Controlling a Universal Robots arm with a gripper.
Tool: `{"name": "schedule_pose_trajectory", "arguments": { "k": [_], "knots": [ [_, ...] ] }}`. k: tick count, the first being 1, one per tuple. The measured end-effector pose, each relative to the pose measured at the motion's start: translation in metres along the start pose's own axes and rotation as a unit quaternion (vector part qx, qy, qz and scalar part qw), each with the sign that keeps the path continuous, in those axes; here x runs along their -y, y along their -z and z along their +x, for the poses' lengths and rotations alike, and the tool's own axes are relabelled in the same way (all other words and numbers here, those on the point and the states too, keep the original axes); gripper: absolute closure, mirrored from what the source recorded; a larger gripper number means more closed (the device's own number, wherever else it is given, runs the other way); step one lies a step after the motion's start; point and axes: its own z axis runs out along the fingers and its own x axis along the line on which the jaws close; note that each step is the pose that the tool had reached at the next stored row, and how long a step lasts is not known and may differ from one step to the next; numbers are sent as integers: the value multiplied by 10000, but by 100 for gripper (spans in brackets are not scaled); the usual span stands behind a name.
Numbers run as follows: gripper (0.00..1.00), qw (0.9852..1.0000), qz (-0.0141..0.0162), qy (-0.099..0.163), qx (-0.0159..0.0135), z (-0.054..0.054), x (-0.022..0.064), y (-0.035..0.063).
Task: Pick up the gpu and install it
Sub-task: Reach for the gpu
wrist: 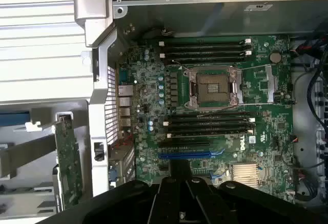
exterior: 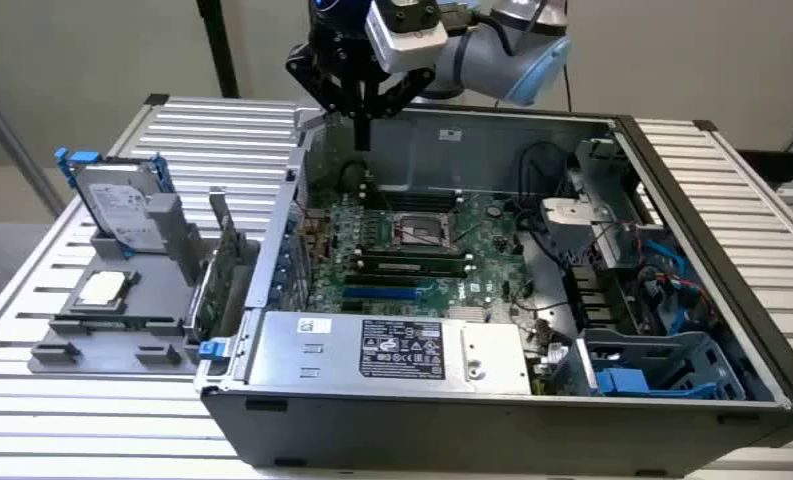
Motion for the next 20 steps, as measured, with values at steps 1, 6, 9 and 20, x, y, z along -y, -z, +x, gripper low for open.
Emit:
{"name": "schedule_pose_trajectory", "arguments": {
  "k": [1,6,9,20],
  "knots": [
    [100,10000,0,0,0,0,0,0],
    [100,10000,0,0,0,0,0,0],
    [100,10000,0,0,0,0,0,0],
    [100,10000,0,0,3,291,141,13]
  ]
}}
